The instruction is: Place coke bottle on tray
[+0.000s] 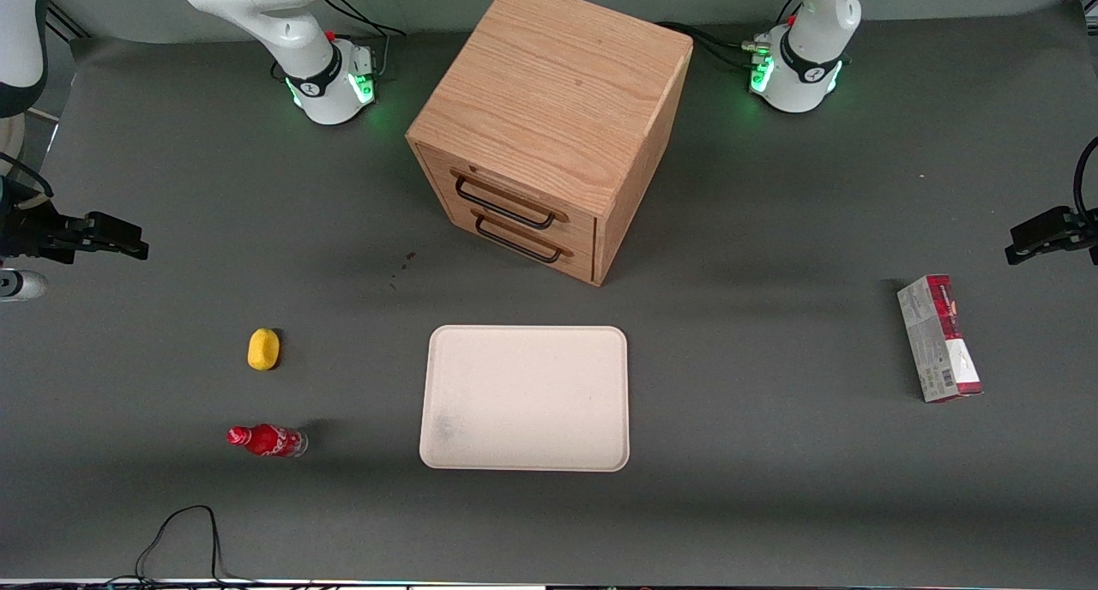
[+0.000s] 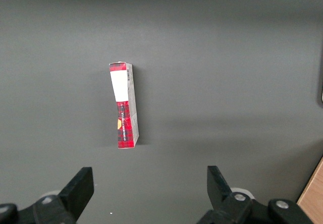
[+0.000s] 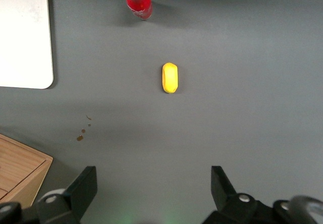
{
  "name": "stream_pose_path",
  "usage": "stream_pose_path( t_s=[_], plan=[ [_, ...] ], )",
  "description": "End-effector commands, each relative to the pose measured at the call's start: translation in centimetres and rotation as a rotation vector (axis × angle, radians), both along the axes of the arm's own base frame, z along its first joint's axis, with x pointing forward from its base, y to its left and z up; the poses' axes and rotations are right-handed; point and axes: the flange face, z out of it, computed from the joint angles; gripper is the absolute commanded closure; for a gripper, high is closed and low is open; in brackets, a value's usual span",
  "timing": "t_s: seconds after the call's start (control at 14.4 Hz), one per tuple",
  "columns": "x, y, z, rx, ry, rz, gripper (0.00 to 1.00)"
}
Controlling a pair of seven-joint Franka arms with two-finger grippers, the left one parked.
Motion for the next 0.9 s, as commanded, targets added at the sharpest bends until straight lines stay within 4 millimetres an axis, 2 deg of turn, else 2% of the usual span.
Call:
stream_pose_path(
  t_s=[0.0,0.56,0.76,0.83],
  plan=[
    [0.0,0.3,0.4,0.019,-0.004,-0.009,0.0],
    [0.1,0.4,0.2,0.018,-0.004,-0.008,0.0],
    [0.8,0.4,0.5,0.007,-0.014,-0.002,0.0],
    [1.8,0.5,0.7,0.005,-0.03,-0.003,0.0]
  ],
)
